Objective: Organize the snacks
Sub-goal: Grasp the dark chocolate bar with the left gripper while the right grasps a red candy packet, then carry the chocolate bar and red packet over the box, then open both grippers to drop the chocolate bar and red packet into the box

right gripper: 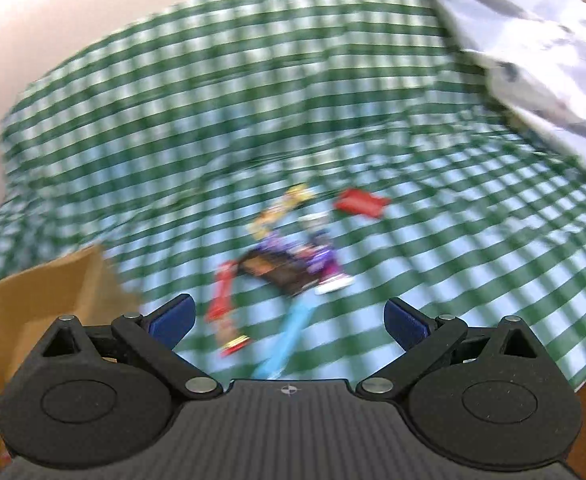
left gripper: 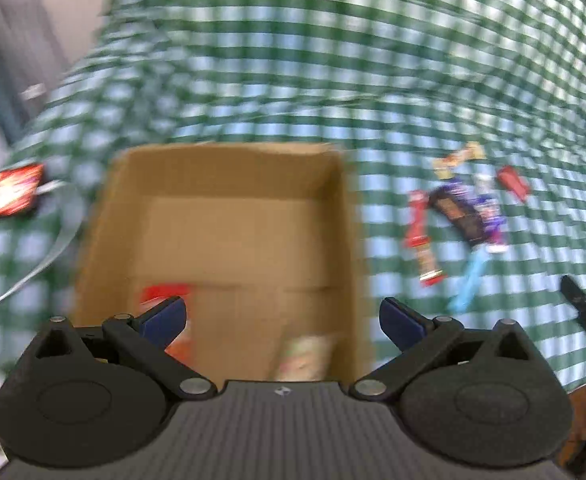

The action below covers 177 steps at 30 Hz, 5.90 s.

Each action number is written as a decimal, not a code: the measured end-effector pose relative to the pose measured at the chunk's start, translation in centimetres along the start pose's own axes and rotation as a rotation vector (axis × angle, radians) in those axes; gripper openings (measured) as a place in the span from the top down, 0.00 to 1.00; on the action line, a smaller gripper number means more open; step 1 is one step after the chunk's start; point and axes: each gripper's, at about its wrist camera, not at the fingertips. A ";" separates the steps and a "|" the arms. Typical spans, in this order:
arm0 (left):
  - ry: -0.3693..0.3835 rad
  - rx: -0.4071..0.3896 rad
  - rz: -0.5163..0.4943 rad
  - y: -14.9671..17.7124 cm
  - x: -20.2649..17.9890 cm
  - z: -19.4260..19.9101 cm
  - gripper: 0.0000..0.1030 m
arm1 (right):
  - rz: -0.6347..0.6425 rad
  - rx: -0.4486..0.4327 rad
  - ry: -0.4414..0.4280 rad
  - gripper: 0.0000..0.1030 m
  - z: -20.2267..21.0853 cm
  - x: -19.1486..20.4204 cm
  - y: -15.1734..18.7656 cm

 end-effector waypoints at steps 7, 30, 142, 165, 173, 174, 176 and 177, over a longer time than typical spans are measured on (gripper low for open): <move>0.092 0.173 -0.114 -5.9 -16.0 -9.8 0.00 | 0.016 0.020 0.099 0.03 -9.1 -8.7 -4.3; 0.166 0.368 0.105 -12.8 -25.7 -27.1 0.34 | 0.425 0.084 -0.051 0.53 -31.9 -12.5 -7.7; 0.143 -0.067 0.145 11.2 17.0 4.3 0.65 | 0.460 0.177 -0.422 0.94 8.8 23.2 7.7; 0.115 0.013 0.110 9.8 16.9 -0.3 0.65 | 0.431 0.260 -0.393 0.94 4.9 23.7 7.9; 0.099 0.065 0.095 9.1 16.5 -3.1 0.65 | 0.408 0.295 -0.372 0.94 2.4 23.8 8.0; 0.097 0.070 0.093 8.9 16.4 -3.4 0.65 | 0.406 0.298 -0.368 0.94 2.2 23.8 8.1; 0.096 0.076 0.092 8.6 16.5 -3.8 0.65 | 0.401 0.302 -0.361 0.93 1.5 23.8 8.0; 0.100 0.072 0.094 8.4 16.5 -3.9 0.60 | 0.399 0.303 -0.359 0.93 1.2 23.8 8.0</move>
Point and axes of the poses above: each gripper's, at about its wrist camera, not at the fingertips, and z roughly against the way its jaws point, x to its left, y to its underside, and after that the axes turned 7 degrees about -y, right-handed
